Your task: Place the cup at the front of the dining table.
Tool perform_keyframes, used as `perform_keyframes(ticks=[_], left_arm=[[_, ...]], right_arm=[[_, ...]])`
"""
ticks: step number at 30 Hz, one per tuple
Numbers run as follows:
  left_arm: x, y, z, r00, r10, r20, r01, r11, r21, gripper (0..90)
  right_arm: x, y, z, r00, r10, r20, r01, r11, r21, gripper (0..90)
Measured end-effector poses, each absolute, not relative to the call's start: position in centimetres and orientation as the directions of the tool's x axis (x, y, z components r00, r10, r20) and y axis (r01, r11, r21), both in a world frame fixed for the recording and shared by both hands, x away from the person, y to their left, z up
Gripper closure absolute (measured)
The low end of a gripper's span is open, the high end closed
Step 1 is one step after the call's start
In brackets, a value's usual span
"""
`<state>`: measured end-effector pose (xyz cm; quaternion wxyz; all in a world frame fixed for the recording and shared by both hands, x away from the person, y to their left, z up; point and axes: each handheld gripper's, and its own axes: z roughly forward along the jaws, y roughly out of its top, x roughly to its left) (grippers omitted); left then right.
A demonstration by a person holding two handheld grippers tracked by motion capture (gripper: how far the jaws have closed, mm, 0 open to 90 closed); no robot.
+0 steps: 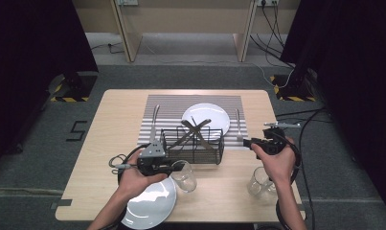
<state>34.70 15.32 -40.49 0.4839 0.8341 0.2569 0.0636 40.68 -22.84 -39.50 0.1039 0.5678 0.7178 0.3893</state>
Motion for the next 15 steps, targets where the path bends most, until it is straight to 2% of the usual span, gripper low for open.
perform_keyframes(ticks=[15], left_arm=[[34.35, 16.23, -40.32, 0.853, 0.502, -0.141, 0.368, -0.389, 0.844, 78.5]], right_arm=[[40.68, -22.84, -39.52, -0.332, 0.896, 0.294, 0.734, 0.05, 0.677, 59.1]])
